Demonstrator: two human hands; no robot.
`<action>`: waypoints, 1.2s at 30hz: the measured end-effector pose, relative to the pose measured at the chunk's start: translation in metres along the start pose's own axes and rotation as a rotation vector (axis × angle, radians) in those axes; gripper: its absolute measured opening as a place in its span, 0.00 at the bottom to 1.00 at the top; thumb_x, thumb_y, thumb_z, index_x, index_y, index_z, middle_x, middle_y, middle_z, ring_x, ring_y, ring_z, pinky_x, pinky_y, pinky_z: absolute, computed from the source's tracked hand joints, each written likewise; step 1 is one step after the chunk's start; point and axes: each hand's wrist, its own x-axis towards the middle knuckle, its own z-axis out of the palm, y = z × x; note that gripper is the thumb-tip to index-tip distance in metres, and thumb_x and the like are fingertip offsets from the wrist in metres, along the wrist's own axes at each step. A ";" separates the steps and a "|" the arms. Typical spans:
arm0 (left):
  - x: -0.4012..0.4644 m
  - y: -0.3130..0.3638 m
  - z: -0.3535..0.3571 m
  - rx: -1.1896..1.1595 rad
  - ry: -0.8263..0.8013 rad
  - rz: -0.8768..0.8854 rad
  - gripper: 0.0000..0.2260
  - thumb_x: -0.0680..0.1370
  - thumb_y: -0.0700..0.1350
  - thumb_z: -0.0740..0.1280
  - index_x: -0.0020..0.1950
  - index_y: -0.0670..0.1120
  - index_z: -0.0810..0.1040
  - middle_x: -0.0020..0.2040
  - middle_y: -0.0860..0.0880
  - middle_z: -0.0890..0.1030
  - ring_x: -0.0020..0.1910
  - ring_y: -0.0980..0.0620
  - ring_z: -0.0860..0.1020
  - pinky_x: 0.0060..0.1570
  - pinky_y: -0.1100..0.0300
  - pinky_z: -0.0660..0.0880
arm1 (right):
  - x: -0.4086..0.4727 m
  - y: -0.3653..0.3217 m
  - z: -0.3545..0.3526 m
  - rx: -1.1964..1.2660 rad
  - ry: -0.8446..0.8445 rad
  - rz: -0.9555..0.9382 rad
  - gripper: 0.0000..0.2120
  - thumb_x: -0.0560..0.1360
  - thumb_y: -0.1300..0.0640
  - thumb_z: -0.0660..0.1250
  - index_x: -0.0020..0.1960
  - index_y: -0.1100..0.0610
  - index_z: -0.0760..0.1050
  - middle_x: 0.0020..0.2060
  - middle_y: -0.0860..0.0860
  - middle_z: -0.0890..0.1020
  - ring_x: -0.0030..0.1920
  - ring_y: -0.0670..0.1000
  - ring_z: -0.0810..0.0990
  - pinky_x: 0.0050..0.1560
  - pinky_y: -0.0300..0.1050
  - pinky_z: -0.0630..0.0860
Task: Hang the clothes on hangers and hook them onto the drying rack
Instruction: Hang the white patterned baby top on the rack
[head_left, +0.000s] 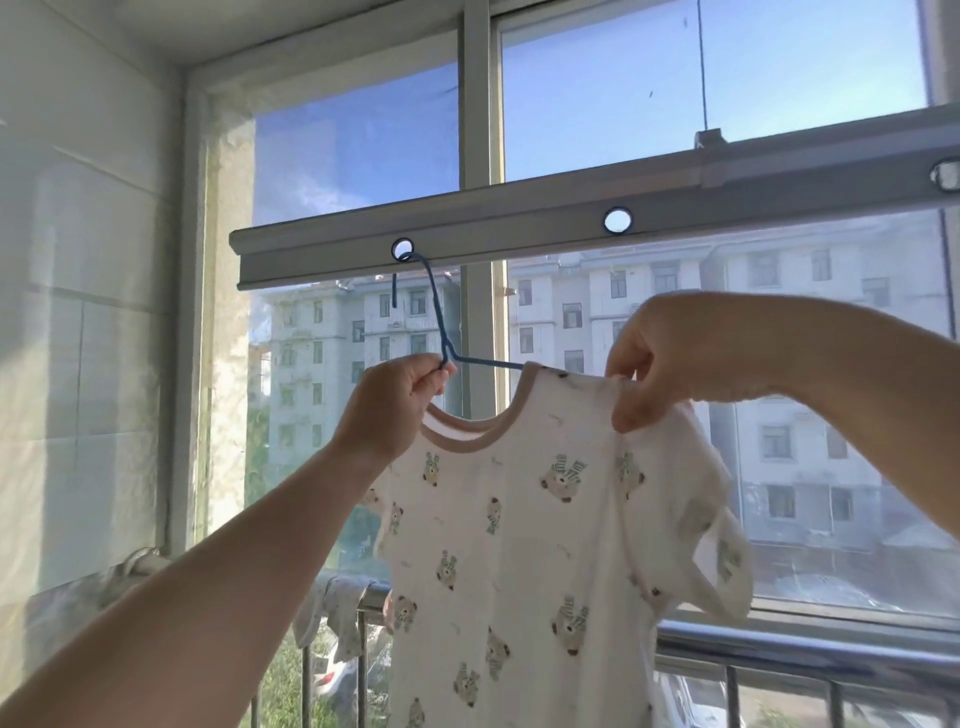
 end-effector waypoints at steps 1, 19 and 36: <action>0.000 -0.001 0.000 0.007 0.000 -0.008 0.11 0.78 0.42 0.61 0.57 0.41 0.79 0.49 0.44 0.83 0.48 0.53 0.79 0.48 0.66 0.71 | -0.001 0.003 -0.001 -0.001 -0.007 0.013 0.05 0.65 0.53 0.76 0.39 0.50 0.81 0.38 0.47 0.83 0.42 0.51 0.81 0.49 0.45 0.77; 0.005 0.011 0.017 0.048 0.010 0.002 0.11 0.78 0.43 0.61 0.56 0.41 0.79 0.44 0.43 0.83 0.43 0.47 0.81 0.45 0.61 0.75 | -0.004 0.005 -0.001 0.159 0.281 -0.017 0.23 0.69 0.41 0.68 0.61 0.49 0.75 0.51 0.44 0.77 0.50 0.47 0.75 0.50 0.41 0.67; 0.009 0.037 0.023 0.108 0.317 0.176 0.10 0.79 0.42 0.62 0.55 0.40 0.79 0.43 0.46 0.80 0.38 0.52 0.75 0.37 0.72 0.65 | -0.010 -0.002 0.024 0.088 0.620 -0.091 0.06 0.73 0.52 0.65 0.49 0.46 0.78 0.32 0.41 0.78 0.32 0.40 0.73 0.34 0.36 0.69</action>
